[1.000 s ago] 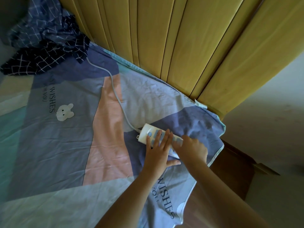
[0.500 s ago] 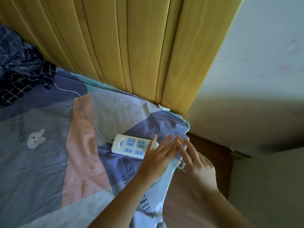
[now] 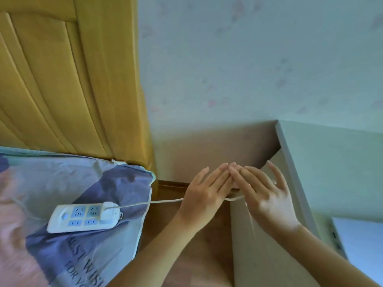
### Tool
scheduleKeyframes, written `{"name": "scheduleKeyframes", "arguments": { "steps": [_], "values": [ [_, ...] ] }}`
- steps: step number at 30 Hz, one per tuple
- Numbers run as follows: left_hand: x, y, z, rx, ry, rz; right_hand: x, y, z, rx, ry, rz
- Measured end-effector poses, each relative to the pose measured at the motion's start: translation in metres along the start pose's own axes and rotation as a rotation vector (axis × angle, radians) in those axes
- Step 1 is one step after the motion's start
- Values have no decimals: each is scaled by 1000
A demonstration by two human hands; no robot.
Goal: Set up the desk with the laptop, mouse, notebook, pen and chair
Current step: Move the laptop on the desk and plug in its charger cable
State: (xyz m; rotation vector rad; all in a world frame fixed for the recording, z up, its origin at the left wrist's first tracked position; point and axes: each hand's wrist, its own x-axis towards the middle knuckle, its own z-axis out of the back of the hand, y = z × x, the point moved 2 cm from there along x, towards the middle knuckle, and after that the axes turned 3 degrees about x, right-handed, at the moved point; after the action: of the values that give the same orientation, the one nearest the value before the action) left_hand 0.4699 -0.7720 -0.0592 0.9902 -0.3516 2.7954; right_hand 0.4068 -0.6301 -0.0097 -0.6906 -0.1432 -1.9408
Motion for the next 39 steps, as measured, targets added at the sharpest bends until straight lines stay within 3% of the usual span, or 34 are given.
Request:
{"name": "scheduleKeyframes", "arguments": {
  "steps": [4, 9, 17, 22, 24, 25, 26, 28, 30, 31, 33, 35, 39],
  "values": [
    [44, -46, -15, -15, -1, -34, -13, -51, 31, 29, -33, -103],
    [94, -95, -23, -5, -121, -82, -35, -96, 60, 40, -3, -190],
    [95, -123, -50, 180, -15, -263, -88, -136, 67, -71, -72, -196],
    [94, -120, -52, 187, -40, -236, -103, -146, 53, -30, -111, -295],
    [95, -127, -54, 100, 48, -267, -107, -143, 48, -18, -131, -252],
    [97, -133, -54, -82, 166, -194, -108, -141, 46, -2, -150, -228],
    [101, -138, -56, -339, 348, -14, -109, -139, 46, 17, -168, -210],
    [104, -144, -59, -933, 714, 513, -111, -137, 44, 39, -177, -170],
    [102, -145, -65, -1277, 891, 949, -114, -135, 43, 63, -172, -121],
    [101, -146, -69, -1354, 940, 1064, -114, -133, 43, 79, -169, -105],
    [100, -153, -67, -1368, 933, 1166, -113, -126, 44, 127, -183, -74],
    [100, -158, -71, -1354, 778, 1304, -113, -116, 43, 194, -206, -38],
    [113, -157, -83, -1732, 700, 1510, -117, -98, 42, 271, -178, 31]
  ]
}}
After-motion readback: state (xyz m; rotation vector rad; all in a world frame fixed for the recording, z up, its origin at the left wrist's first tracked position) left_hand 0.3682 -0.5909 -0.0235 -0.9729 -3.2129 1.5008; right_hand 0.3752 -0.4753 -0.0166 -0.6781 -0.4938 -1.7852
